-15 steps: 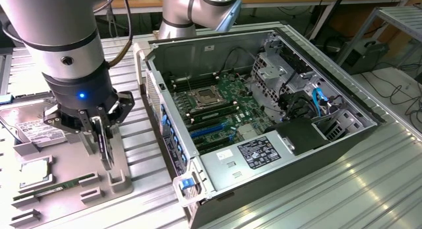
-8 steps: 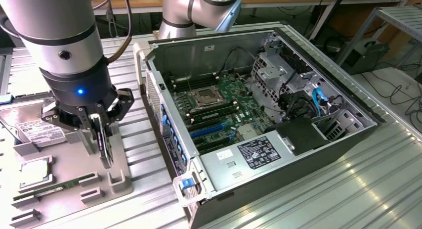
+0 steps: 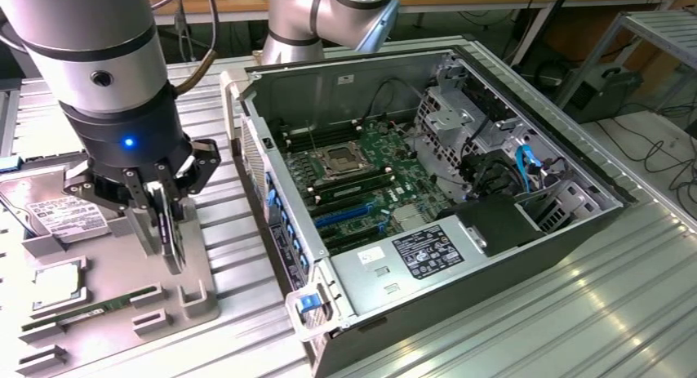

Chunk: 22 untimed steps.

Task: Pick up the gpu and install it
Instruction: 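Pick up the gpu and move the gpu toward the slot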

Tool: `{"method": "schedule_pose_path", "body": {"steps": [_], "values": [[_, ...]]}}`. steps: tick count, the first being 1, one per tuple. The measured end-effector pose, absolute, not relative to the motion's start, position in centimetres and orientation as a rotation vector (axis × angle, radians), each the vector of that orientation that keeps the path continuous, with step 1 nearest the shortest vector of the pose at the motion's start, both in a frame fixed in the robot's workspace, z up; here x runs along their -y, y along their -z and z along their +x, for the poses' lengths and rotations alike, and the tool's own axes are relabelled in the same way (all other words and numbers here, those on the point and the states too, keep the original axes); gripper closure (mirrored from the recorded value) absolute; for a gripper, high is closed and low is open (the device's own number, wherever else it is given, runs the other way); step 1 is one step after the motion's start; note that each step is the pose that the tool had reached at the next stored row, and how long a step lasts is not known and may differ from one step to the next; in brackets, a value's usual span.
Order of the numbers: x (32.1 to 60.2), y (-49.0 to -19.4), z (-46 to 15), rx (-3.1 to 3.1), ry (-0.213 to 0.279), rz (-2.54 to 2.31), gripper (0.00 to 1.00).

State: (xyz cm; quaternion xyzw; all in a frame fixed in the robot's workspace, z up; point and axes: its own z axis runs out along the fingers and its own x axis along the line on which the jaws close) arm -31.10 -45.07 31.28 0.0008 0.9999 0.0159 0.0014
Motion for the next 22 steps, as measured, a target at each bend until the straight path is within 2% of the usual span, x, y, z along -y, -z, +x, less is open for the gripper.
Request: {"method": "schedule_pose_path", "body": {"steps": [22], "values": [[45.1, -34.4, -31.1, -3.138, -0.050, 0.002, 0.73]]}}
